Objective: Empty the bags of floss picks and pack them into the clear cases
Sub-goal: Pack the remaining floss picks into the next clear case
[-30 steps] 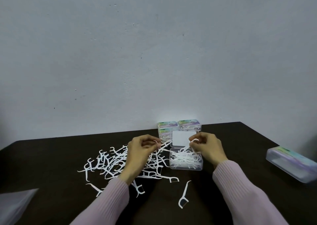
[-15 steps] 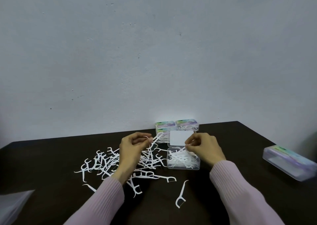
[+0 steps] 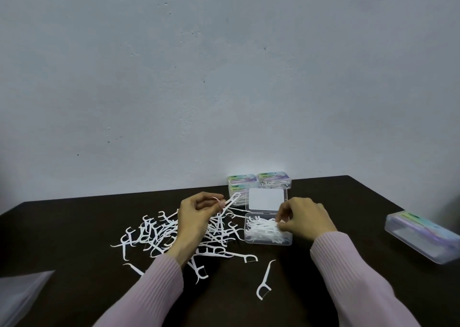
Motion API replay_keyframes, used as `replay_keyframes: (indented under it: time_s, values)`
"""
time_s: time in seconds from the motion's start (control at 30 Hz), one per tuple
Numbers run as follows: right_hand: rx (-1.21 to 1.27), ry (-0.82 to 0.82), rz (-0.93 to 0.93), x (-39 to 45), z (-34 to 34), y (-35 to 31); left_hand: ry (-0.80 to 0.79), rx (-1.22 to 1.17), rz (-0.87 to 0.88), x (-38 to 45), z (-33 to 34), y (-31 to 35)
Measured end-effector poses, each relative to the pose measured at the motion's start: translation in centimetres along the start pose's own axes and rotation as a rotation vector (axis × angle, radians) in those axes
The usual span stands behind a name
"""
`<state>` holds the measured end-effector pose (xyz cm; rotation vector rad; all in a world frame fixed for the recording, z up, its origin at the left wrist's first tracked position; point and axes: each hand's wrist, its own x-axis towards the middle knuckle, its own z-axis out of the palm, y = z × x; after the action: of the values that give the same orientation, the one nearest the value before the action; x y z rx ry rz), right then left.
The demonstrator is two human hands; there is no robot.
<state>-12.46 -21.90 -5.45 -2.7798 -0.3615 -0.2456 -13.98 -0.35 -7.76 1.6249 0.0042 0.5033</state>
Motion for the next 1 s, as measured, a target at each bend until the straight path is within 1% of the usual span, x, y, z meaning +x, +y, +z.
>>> replay_keyframes:
  time_s: [0.07, 0.17, 0.23, 0.33, 0.4, 0.5, 0.57, 0.67, 0.77, 0.83, 0.87, 0.9, 0.93, 1.0]
  values:
    - [-0.003, 0.023, -0.026, 0.0, -0.1, -0.1, 0.0, 0.004, -0.001, 0.0, 0.0, 0.0]
    - [0.003, -0.034, -0.057, -0.2, -0.1, -0.6, -0.006, 0.01, -0.003, -0.1, 0.1, 0.0]
    - [0.001, -0.02, -0.079, -0.2, 0.1, -0.7, -0.007, 0.011, -0.002, -0.1, 0.1, 0.0]
    - [0.113, 0.01, -0.144, -0.1, 0.3, -1.0, -0.004, 0.017, -0.007, -0.2, 0.1, -0.1]
    - [0.172, -0.056, -0.201, -0.1, 0.4, -1.3, -0.006, 0.021, -0.004, -0.2, 0.1, -0.1]
    - [0.114, -0.14, -0.222, -0.1, 0.7, -1.8, -0.004, 0.021, -0.006, -0.2, 0.1, -0.1]
    - [0.128, -0.106, -0.214, -0.1, 0.7, -1.8, -0.007, 0.019, -0.009, -0.2, 0.1, 0.0]
    - [0.146, -0.006, -0.182, -0.1, 0.5, -1.4, -0.01, 0.001, -0.01, -0.3, 0.1, 0.0]
    - [0.085, -0.026, -0.172, -0.1, 0.4, -1.1, -0.011, -0.037, -0.02, -0.3, 0.3, 0.2]
    - [0.081, 0.004, -0.194, 0.0, 0.6, -1.2, -0.01, -0.085, -0.036, -0.3, 0.4, 0.4]
    - [0.134, 0.046, -0.205, 0.1, 0.6, -1.3, -0.014, -0.115, -0.045, -0.4, 0.6, 0.6]
    - [0.248, 0.076, -0.203, 0.2, 0.6, -1.4, -0.019, -0.146, -0.053, -0.4, 0.8, 0.7]
    - [0.389, 0.073, -0.188, 0.2, 0.6, -1.7, -0.025, -0.175, -0.062, -0.4, 1.1, 0.9]
    - [0.603, 0.0, -0.16, 0.1, 0.6, -2.3, -0.029, -0.238, -0.081, -0.6, 1.8, 1.2]
